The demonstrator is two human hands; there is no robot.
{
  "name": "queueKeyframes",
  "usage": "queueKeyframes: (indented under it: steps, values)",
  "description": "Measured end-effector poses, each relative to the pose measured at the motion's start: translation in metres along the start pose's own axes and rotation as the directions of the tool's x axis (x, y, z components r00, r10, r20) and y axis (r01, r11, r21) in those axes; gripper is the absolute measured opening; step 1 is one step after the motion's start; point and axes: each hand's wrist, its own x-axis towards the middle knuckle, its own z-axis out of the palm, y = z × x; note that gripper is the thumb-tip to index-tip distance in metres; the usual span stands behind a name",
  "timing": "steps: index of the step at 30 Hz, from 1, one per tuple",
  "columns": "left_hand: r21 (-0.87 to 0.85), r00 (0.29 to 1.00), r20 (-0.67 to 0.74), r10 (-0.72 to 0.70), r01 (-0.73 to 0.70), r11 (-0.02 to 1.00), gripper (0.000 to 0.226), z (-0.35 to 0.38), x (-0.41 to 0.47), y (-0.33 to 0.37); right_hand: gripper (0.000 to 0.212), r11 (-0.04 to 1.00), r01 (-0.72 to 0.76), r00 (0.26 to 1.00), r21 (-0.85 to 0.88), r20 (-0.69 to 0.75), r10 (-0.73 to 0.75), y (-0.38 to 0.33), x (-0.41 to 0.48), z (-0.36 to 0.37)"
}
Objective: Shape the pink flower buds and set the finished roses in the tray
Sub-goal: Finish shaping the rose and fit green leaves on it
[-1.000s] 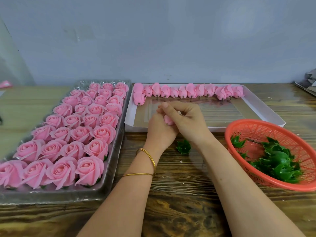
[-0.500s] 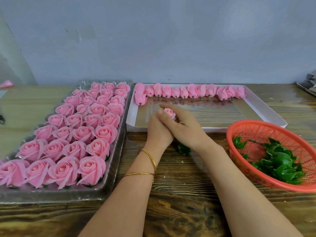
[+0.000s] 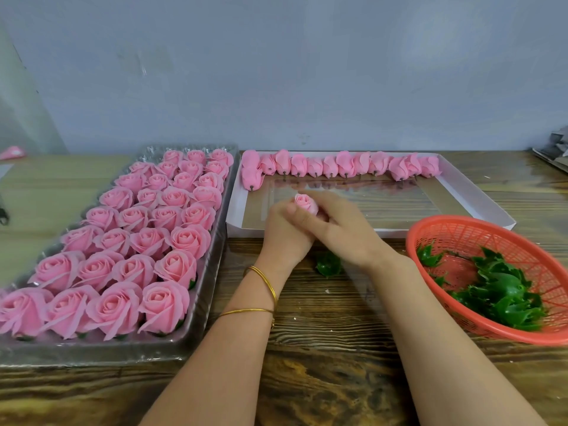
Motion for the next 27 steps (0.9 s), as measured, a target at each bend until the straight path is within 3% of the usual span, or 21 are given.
queueKeyframes:
  steps: [2,3,8,11,14,27]
  values:
    - [-0.235,0.994,0.08,-0.076,0.092,0.968,0.016,-0.002,-0.004,0.005,0.016,0.957,-0.044,0.994,0.287,-0.079,0.07,-0.004,0.0,-0.005]
    - [-0.296,0.987,0.129,-0.1,0.134,0.946,0.022,-0.002,-0.005,0.007,0.015,0.91,-0.053,0.988,0.411,-0.113,0.108,-0.005,0.001,-0.007]
    - [-0.311,0.938,0.332,-0.102,0.21,0.927,0.02,-0.003,-0.009,0.011,0.02,0.77,-0.06,0.973,0.635,-0.133,0.186,-0.007,0.004,-0.013]
    - [-0.355,0.926,0.369,-0.074,0.214,0.91,0.027,-0.003,-0.011,0.012,0.029,0.733,-0.074,0.986,0.677,-0.058,0.154,-0.008,0.004,-0.012]
    - [-0.381,0.925,0.375,-0.056,0.209,0.901,0.02,-0.003,-0.012,0.014,0.039,0.724,-0.096,0.99,0.683,-0.011,0.142,-0.009,0.003,-0.011]
    - [-0.443,0.932,0.353,-0.08,0.242,0.863,0.032,-0.003,-0.01,0.01,0.04,0.653,-0.221,0.97,0.724,0.095,0.223,-0.002,0.007,-0.002]
